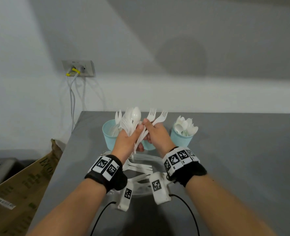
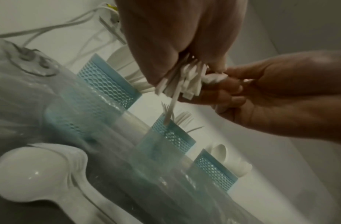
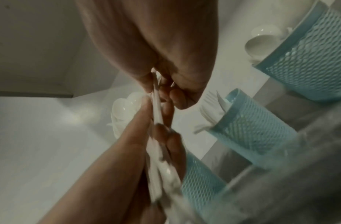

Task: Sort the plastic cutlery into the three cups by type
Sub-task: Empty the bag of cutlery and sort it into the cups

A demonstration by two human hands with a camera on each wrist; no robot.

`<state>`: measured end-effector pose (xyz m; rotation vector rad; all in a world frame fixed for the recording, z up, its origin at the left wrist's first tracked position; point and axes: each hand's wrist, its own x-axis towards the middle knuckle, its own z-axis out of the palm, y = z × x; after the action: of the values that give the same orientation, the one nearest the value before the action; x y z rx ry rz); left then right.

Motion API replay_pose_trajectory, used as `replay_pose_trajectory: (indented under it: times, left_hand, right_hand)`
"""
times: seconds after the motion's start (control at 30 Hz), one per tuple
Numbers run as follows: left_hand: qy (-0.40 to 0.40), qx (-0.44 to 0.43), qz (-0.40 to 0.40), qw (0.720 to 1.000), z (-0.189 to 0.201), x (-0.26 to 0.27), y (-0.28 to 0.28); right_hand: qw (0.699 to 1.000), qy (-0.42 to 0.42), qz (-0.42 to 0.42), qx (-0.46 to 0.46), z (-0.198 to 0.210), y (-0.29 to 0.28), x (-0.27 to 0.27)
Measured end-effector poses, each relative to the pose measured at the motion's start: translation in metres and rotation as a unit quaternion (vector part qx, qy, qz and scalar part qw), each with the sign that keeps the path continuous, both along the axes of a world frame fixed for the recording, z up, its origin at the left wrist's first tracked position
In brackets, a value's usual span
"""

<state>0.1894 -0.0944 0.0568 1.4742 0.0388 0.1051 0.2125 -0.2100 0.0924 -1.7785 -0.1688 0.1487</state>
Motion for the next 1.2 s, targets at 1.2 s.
replay_pose_trajectory:
  times: [1.2]
  left_hand:
    - [-0.038, 0.093, 0.117, 0.988, -0.011, 0.022, -0.006]
  right_hand:
    - [0.992, -0.088, -0.026, -0.084, 0.005, 0.019, 0.010]
